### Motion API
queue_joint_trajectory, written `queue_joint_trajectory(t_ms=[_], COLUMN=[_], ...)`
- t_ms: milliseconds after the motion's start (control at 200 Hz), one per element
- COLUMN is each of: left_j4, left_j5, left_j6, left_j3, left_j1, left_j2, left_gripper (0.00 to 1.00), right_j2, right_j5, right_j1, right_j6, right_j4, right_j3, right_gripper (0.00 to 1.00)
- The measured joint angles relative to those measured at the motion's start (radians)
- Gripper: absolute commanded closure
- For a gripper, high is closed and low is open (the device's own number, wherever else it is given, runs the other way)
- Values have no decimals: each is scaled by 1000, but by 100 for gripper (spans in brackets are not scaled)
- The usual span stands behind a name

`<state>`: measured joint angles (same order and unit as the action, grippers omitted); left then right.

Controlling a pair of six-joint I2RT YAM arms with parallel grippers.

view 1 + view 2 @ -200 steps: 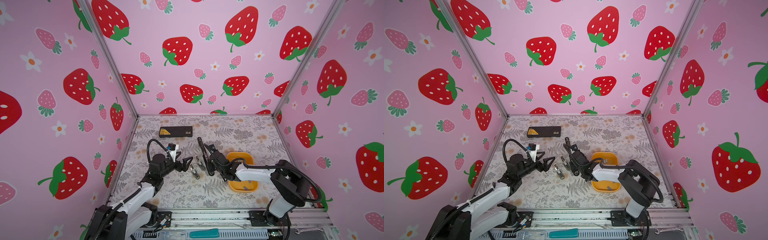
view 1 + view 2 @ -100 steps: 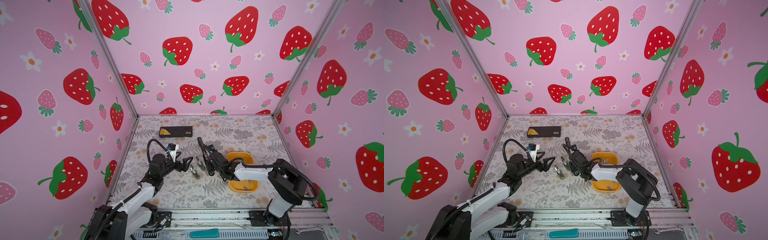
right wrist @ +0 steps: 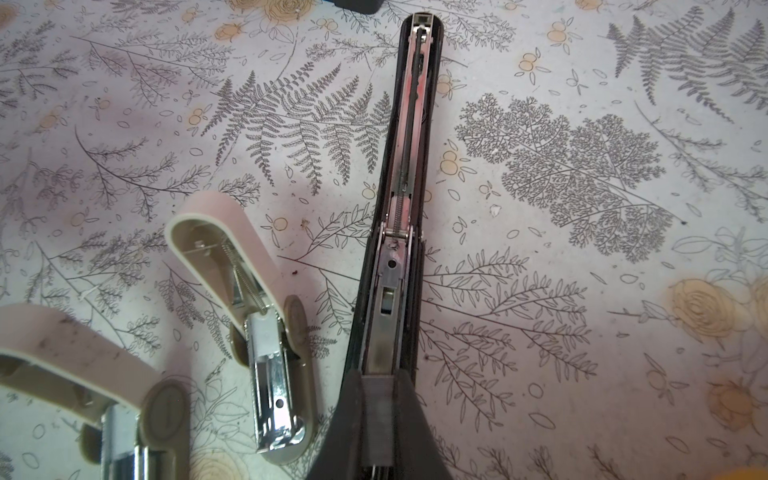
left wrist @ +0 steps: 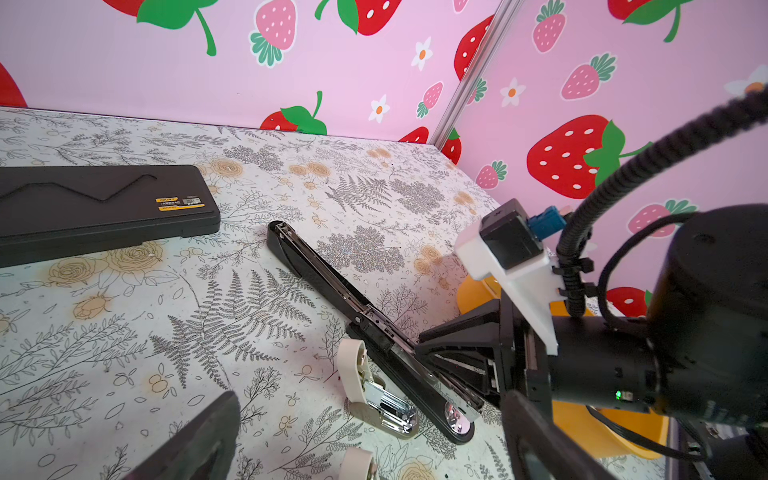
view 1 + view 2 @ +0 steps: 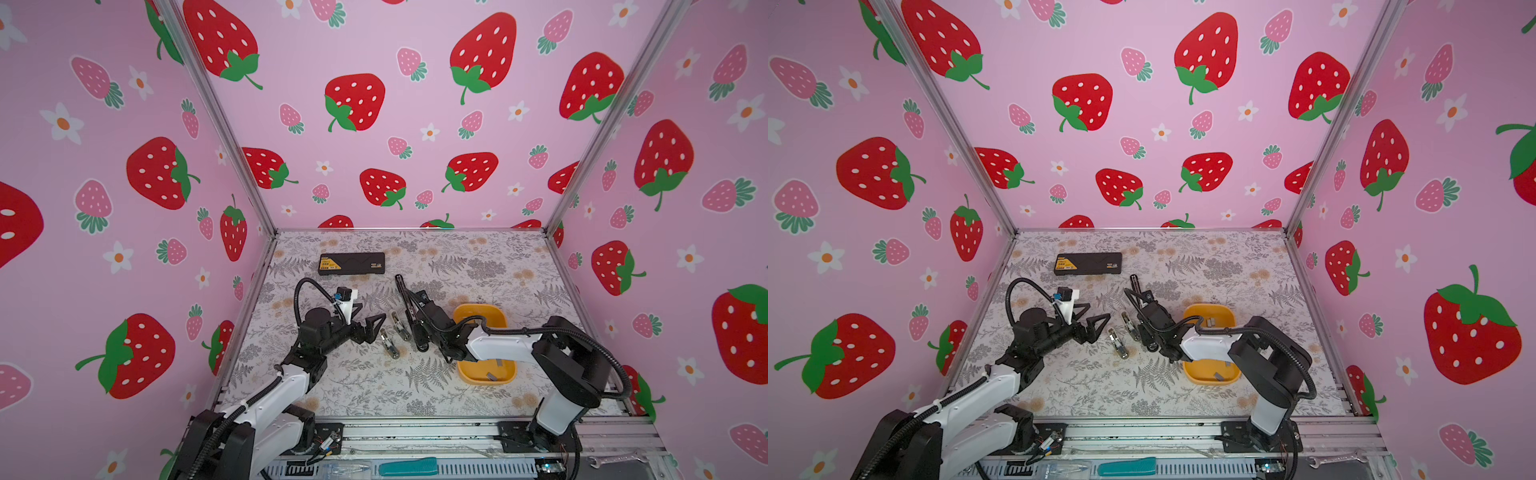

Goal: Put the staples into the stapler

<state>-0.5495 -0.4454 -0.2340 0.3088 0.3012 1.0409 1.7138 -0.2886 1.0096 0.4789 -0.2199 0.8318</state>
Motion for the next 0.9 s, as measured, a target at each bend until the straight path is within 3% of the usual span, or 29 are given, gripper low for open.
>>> queue_joint_trajectory(t_ms=[500, 900], left_j4=[0, 0], left_j5=[0, 1], left_j6=[2, 3], left_j3=[0, 0], left_j1=[3, 5], left_j2=[1, 1], left_gripper=[1, 1], right_j2=[-1, -85], right_j5=[0, 2], right_j1=[0, 0], right_j6=[20, 20], right_j4=[5, 3], right_j3=[0, -4], right_gripper=[92, 92])
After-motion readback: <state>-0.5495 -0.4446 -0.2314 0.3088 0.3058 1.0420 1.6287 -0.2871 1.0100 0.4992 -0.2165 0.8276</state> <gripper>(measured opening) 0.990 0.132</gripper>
